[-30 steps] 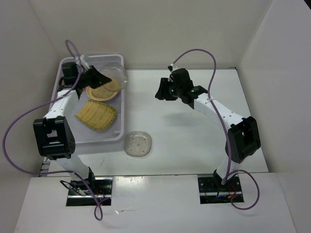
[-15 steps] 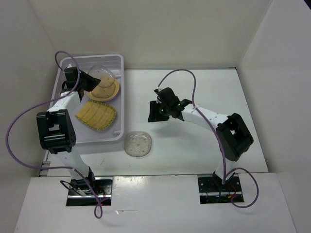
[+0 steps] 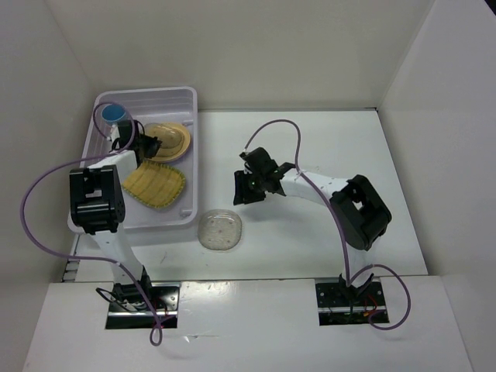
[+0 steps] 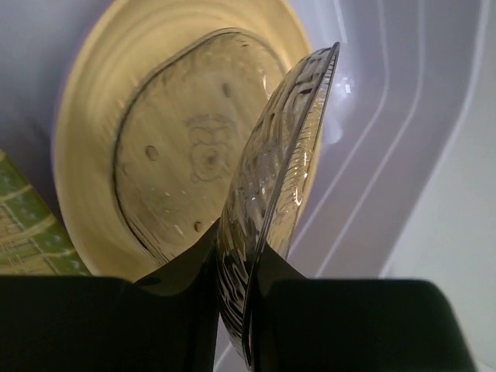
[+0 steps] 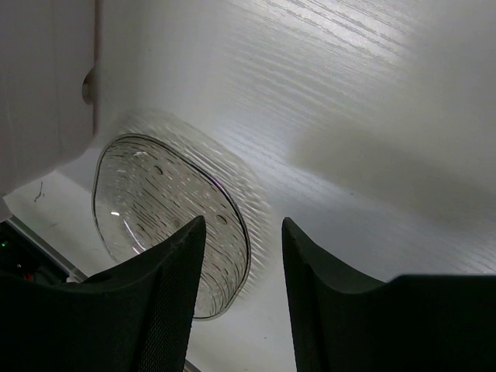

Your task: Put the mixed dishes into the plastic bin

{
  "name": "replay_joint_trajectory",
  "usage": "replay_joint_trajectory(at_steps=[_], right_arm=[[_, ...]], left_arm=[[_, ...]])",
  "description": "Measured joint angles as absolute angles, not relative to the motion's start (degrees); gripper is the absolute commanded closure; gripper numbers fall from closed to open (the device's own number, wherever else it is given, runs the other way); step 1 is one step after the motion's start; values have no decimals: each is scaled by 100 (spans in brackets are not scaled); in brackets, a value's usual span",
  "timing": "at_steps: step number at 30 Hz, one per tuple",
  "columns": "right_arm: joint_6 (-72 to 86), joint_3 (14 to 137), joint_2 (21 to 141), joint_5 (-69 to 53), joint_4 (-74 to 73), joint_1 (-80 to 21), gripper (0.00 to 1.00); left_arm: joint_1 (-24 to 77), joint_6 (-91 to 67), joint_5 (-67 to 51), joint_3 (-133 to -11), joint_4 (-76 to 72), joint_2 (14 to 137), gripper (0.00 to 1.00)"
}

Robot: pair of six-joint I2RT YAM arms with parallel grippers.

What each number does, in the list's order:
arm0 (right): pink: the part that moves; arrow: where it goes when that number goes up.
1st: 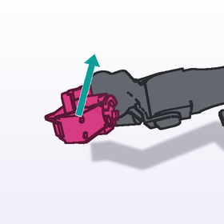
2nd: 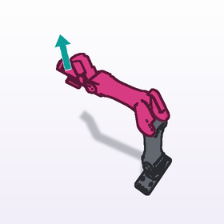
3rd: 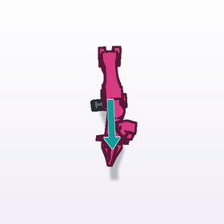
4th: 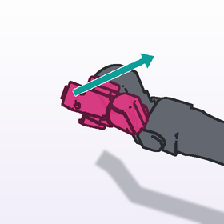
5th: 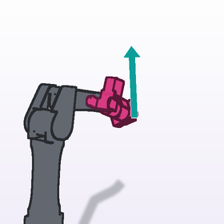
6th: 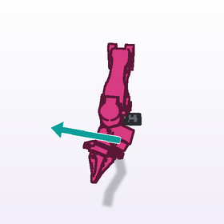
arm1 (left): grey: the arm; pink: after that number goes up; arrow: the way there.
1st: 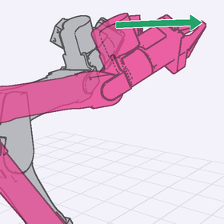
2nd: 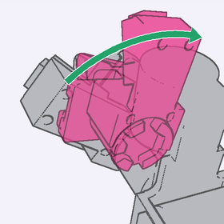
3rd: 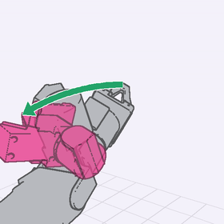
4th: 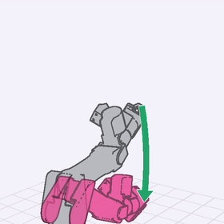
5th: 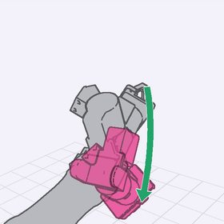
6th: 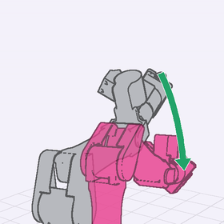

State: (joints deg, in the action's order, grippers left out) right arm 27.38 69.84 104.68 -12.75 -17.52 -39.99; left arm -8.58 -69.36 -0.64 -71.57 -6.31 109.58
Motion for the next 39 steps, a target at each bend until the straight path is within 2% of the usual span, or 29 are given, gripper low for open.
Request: replay_joint_trajectory(at_steps=[5, 6, 8, 10, 11, 12, 15, 17, 30, 31, 36, 39], right_arm=[[2711, 6984, 10536, -1282, -1758, -4029, 53], [2709, 6984, 10543, -1278, -1763, -4032, 53], [2696, 6984, 10547, -1275, -1761, -4045, 54], [2692, 6984, 10547, -1271, -1761, -4064, 54], [2683, 6984, 10547, -1269, -1767, -4075, 54], [2670, 6984, 10547, -1271, -1769, -4086, 54], [2598, 6984, 10551, -1271, -1793, -4132, 54], [2565, 6980, 10558, -1273, -1809, -4178, 54], [2237, 6670, 10659, -1295, -1881, -4403, 55], [2206, 6650, 10689, -1291, -1876, -4412, 60], [2104, 6598, 10759, -1347, -1861, -4440, 71], [2064, 6604, 10827, -1422, -1822, -4460, 86]], left_arm=[[-775, -7100, 27, -7260, -502, 11316, 95], [-742, -7122, 36, -7301, -493, 11371, 86], [-674, -7190, 47, -7384, -491, 11432, 79], [-637, -7236, 86, -7417, -443, 11439, 68], [-624, -7240, 78, -7432, -410, 11439, 50], [-615, -7260, 80, -7435, -395, 11439, 15], [-611, -7382, 78, -7439, -368, 11428, 4], [-611, -7397, 78, -7432, -281, 11378, 1], [-611, -7011, -99, -7048, 305, 9550, 1], [-611, -6919, -130, -7039, 307, 9384, 1], [-611, -6458, -351, -7017, 305, 8576, 1], [-611, -6119, -517, -7024, 405, 8232, 1]])
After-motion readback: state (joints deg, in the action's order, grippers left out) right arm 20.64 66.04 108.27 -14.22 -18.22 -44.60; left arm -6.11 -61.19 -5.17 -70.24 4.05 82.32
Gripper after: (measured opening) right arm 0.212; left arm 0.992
